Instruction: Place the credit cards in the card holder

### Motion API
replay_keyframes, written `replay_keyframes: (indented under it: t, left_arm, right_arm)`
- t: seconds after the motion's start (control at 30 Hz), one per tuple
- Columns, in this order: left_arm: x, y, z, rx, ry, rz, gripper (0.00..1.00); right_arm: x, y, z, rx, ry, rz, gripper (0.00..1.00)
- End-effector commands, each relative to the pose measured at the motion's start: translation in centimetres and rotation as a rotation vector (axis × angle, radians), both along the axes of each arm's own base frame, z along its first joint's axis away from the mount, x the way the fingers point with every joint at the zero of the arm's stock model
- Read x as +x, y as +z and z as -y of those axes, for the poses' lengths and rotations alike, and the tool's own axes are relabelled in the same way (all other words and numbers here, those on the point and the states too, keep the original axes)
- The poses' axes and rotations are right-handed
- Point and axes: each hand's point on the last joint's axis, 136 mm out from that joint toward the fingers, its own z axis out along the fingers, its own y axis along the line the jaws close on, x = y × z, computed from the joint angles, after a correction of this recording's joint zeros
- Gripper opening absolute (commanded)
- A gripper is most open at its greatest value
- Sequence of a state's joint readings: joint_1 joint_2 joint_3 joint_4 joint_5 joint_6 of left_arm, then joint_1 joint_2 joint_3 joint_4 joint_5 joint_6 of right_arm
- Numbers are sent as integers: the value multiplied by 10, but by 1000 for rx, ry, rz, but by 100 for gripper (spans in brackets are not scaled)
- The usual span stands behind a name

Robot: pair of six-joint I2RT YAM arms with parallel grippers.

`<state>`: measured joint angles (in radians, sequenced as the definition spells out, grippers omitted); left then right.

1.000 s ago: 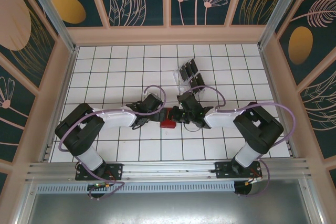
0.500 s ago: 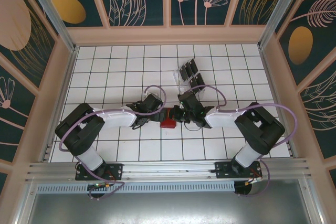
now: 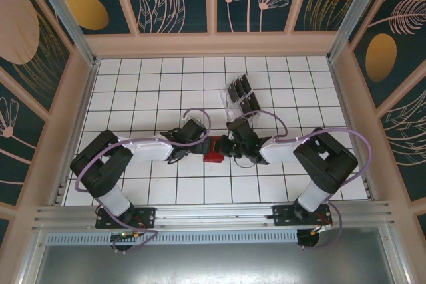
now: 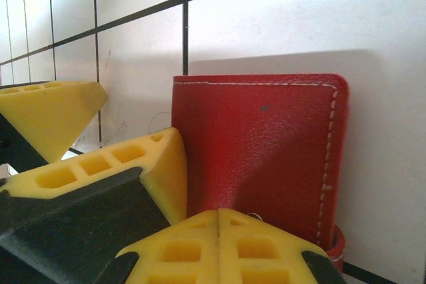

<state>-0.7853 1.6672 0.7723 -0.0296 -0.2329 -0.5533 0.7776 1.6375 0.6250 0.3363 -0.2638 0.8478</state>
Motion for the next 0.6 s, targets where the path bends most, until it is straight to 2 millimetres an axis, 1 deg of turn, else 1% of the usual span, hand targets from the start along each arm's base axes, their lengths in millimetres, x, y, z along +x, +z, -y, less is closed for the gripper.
replay_keyframes:
  t: [0.0,0.17,0.23,0.3,0.47,0.57]
  left_arm:
    - [-8,-16,-5,48,-20,-44,98]
    - [-8,-17,-5,50,-23,-46,98]
    - [-8,-17,-5,48,-25,-48,98]
    - [-9,-18,-5,48,-28,-51,98]
    - [-9,-18,-4,45,-34,-53,99]
    - [-10,-18,-3,41,-37,-56,99]
  right_arm:
    - [-4,-35,27,-96,-66,-79,0]
    - [-9,-57,41,-151,-97,-147,0]
    - [-11,-60,41,-143,-96,-159,0]
    - [-11,-58,39,-131,-92,-161,0]
    - [-4,-40,26,-76,-73,-141,0]
    - [1,-16,14,-5,-53,-103,0]
